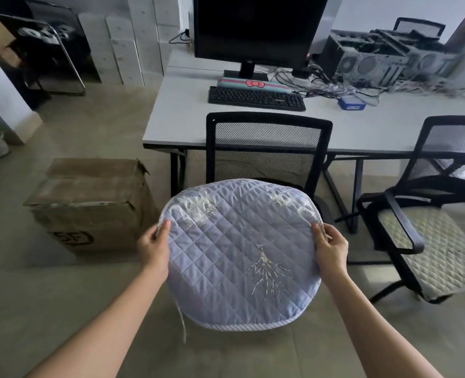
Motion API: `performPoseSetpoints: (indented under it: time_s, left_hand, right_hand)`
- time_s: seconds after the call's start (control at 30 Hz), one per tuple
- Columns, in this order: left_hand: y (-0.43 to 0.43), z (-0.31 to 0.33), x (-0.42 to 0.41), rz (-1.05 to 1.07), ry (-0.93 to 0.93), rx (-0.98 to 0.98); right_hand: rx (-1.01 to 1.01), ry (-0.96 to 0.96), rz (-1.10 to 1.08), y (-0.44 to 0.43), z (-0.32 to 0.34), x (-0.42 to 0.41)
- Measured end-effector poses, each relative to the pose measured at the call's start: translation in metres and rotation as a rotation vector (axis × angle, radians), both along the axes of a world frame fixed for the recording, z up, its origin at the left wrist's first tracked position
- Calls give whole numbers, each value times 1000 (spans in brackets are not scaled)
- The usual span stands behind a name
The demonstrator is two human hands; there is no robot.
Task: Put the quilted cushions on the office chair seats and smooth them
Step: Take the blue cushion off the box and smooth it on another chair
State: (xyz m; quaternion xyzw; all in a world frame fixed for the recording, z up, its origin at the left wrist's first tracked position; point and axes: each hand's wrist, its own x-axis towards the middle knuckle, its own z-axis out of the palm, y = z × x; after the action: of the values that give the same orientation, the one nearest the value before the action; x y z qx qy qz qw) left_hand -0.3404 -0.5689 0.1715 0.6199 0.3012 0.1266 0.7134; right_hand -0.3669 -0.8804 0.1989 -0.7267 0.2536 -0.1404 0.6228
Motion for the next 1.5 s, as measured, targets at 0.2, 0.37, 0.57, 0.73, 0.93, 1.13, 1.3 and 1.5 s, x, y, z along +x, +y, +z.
performPoseSetpoints:
  time_s: [0.2,0.37,0.57,0.73,0.93,1.13,1.3,1.5]
  left_hand:
    - [-62,-30,-1,10,20,20]
    - [-97,-56,-1,29,62,36]
    - [-123,-92,9,13,139,80]
    - [-136,-118,24,21,167,129]
    - [-133,-156,54,21,237,109]
    - [-128,-194,73,26,284,75]
    - [-126,-227,82,49,299,107]
    - [-121,-278,83,71,346,209]
  right_hand:
    - [13,30,15,-62,-29,7]
    - [22,57,23,-94,-51,13]
    - [23,103,13,-119,-82,29]
    - [-3,149,20,-128,-107,50]
    - [-43,195,38,-132,-149,85]
    - [-60,209,86,-127,-188,115]
    - [-108,261,116,-121,-226,136]
    - [-197,305,176,-116,-279,149]
